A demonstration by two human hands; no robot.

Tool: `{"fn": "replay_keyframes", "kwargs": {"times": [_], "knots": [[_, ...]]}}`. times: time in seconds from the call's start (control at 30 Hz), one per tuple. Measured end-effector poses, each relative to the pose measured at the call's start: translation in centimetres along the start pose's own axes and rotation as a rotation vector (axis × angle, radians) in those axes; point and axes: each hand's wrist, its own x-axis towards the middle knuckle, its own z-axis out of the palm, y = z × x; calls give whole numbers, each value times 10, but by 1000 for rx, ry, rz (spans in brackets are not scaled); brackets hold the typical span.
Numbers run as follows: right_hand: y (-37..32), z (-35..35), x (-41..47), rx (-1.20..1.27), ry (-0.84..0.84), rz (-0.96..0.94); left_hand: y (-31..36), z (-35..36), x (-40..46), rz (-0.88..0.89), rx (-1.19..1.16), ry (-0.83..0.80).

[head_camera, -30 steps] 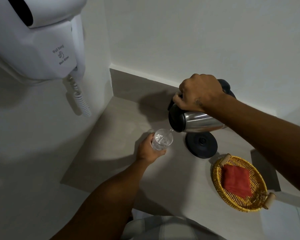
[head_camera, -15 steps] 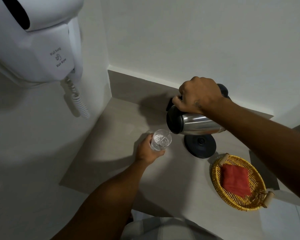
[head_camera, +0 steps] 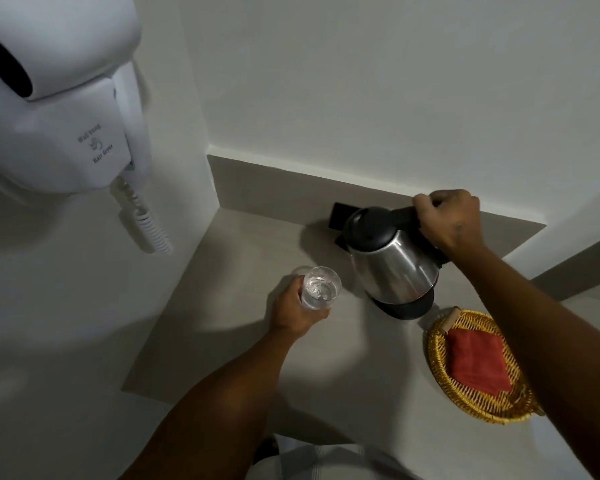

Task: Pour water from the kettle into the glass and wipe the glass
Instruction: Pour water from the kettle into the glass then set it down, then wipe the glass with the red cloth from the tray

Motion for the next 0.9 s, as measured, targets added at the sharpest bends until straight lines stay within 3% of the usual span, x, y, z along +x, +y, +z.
{"fn": "replay_keyframes", "kwargs": {"times": [0.17, 0.33, 0.9], "knots": [[53, -8, -10, 217, 201, 292, -4, 2, 4, -29, -32, -21], [87, -8, -18, 307, 300, 455, -8, 5, 9, -39, -42, -40], [136, -1, -39, 372, 333, 549, -10, 8, 13, 5, 28, -59]]}}
